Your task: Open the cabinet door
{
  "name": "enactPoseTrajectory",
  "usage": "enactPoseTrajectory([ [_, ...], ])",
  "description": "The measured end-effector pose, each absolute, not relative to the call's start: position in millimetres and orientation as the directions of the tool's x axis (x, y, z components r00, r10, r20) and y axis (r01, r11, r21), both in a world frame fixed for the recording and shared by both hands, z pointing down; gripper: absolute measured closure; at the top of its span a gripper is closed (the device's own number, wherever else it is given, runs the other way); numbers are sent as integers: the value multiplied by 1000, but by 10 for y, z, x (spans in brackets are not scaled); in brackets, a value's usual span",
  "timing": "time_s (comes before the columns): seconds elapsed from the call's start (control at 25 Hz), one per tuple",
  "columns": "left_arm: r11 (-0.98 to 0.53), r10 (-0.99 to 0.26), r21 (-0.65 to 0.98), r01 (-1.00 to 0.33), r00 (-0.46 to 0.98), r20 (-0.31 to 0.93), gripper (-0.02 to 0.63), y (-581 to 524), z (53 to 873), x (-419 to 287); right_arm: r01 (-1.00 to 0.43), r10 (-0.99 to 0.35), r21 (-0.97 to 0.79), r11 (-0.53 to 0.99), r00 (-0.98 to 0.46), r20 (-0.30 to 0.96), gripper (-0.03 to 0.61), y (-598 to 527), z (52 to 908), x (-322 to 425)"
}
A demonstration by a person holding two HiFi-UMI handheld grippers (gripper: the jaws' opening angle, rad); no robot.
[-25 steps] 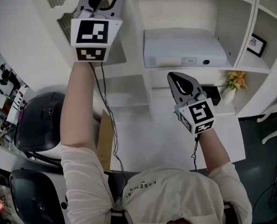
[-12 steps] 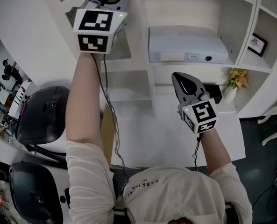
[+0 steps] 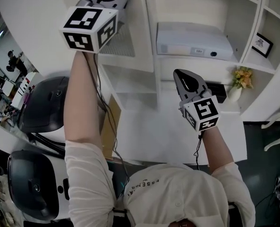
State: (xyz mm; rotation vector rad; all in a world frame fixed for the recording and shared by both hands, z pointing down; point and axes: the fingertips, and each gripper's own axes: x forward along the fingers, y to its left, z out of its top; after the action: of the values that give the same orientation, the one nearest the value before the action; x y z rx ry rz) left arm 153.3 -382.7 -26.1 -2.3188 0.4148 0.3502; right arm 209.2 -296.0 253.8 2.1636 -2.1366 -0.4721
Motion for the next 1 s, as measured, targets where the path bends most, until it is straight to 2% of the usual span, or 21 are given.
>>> enactPoseTrajectory([
  [0.6,-740,-183,-577,-345,929,-321,526,-3557,-243,843,-963,-979,259,73,-119,-164,565,-2975,2592,1637],
  [1.0,-795,-163,-520,-313,935,-315,531,-3493,-235,112,-950,-965,263,171,-215,-151,565,-3250,2601,1168],
])
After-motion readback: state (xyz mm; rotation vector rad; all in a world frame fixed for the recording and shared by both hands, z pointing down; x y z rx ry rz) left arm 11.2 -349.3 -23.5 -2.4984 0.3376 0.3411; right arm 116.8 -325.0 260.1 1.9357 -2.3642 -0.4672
